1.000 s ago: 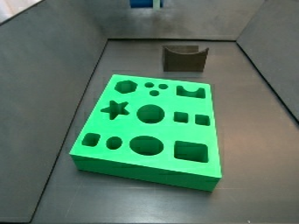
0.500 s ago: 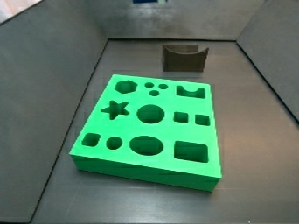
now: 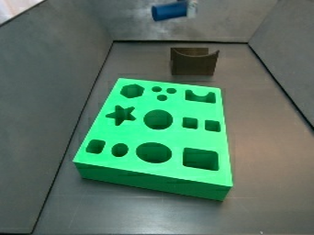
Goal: Pick up the oval object. Move up. Place the oval object on the fixture. Regrasp the oval object. Move to above the board. Insert the oval object.
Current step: Place the oval object on the fixture.
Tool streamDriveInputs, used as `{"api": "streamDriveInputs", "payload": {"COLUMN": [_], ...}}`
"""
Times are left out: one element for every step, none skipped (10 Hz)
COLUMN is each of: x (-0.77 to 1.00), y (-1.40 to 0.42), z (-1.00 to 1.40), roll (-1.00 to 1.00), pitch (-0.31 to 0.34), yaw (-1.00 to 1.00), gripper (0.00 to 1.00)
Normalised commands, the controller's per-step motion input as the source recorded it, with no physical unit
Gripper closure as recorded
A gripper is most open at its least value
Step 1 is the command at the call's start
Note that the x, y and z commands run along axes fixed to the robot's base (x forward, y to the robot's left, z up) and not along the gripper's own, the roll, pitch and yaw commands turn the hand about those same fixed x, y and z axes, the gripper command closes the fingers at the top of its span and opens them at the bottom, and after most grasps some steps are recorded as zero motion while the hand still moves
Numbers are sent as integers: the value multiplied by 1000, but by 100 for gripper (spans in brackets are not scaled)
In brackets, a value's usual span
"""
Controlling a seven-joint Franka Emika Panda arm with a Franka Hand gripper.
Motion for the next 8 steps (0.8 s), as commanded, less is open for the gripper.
{"api": "streamDriveInputs", "payload": {"x": [419,347,173,129,88,80,75,54], "y": [-896,-728,-321,-186,-96,-69,-37,1000], "z": [-146,-116,-53,-36,-22,-26,-27,361], "roll": [-101,-101,-102,-101,-109,-115,-126,-638], "pitch": [38,40,47,49,55,60,68,114], "yaw": [1000,1000,1000,1000,1000,1000,1000,1000], "gripper": [100,100,100,100,100,100,100,100]}}
